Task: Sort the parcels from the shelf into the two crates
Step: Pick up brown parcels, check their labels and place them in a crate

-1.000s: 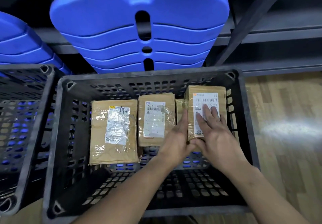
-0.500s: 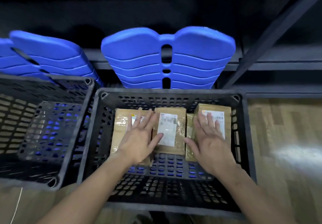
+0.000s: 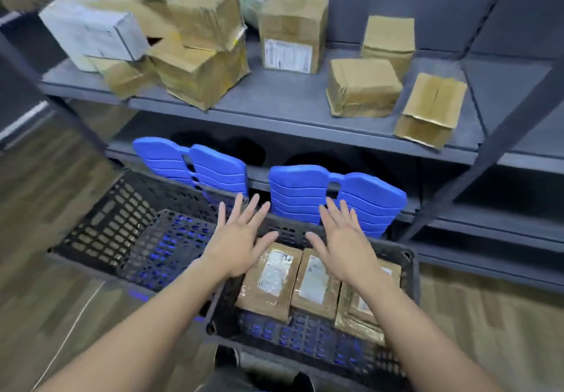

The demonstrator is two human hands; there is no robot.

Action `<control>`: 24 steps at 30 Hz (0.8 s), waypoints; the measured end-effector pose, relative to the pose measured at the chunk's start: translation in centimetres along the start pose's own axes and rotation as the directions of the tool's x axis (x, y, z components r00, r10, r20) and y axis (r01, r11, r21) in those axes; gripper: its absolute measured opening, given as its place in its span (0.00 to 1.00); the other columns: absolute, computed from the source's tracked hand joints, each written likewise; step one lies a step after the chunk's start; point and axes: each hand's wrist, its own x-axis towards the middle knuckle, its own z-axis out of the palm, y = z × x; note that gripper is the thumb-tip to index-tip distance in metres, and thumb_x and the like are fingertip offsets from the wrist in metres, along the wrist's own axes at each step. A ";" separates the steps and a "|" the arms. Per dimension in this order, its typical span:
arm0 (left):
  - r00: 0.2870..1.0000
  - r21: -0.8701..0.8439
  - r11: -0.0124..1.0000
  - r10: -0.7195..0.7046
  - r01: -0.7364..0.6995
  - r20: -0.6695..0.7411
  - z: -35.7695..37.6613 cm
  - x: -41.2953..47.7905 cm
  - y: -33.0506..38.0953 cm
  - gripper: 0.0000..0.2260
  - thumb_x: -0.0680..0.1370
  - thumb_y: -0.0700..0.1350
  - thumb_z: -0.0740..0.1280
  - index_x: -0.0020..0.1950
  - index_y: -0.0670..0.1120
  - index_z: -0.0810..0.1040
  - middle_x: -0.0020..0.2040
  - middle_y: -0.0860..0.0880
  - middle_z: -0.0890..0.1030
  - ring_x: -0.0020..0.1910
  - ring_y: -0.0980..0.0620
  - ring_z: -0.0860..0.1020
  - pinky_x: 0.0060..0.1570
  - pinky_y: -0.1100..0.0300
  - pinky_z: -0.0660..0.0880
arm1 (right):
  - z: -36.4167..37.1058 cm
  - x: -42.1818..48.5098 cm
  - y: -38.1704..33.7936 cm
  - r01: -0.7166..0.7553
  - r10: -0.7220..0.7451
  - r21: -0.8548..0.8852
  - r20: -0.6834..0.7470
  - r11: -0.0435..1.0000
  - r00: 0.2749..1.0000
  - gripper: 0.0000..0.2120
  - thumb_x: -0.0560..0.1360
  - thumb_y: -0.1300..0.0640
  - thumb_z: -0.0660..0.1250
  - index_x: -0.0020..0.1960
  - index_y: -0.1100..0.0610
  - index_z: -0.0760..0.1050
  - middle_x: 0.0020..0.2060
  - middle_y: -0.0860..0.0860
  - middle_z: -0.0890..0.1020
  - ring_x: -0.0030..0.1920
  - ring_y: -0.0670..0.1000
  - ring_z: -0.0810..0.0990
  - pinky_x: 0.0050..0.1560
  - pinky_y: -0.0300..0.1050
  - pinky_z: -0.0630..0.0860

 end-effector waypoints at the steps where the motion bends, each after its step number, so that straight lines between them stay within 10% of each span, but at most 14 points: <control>1: 1.000 0.003 1.000 0.002 -0.002 -0.014 -0.8 0.0 -0.4 0.50 0.68 0.76 0.22 0.85 0.55 0.43 0.85 0.52 0.41 0.83 0.43 0.37 0.80 0.37 0.37 | -0.5 0.3 -0.6 0.006 -0.006 0.007 -0.013 1.000 1.000 0.35 0.85 0.38 0.51 0.84 0.57 0.51 0.84 0.54 0.47 0.84 0.60 0.43 0.83 0.54 0.42; 18: 0.985 -0.225 0.964 0.112 -0.140 -0.130 -9.6 6.7 -13.1 0.41 0.76 0.74 0.40 0.85 0.55 0.45 0.85 0.54 0.41 0.83 0.47 0.36 0.80 0.43 0.36 | -3.0 7.8 -10.9 -0.164 0.206 0.239 -0.164 0.957 0.965 0.31 0.85 0.42 0.58 0.83 0.54 0.57 0.85 0.52 0.48 0.84 0.55 0.46 0.83 0.50 0.48; 24: 0.837 -0.417 0.903 -0.145 -0.106 -0.527 -13.4 10.2 -15.4 0.27 0.81 0.57 0.68 0.76 0.46 0.72 0.66 0.48 0.80 0.67 0.43 0.76 0.69 0.44 0.72 | -4.7 10.3 -11.7 -0.105 0.150 0.304 -0.128 0.947 0.980 0.29 0.85 0.43 0.59 0.83 0.49 0.58 0.84 0.45 0.50 0.84 0.47 0.45 0.79 0.47 0.59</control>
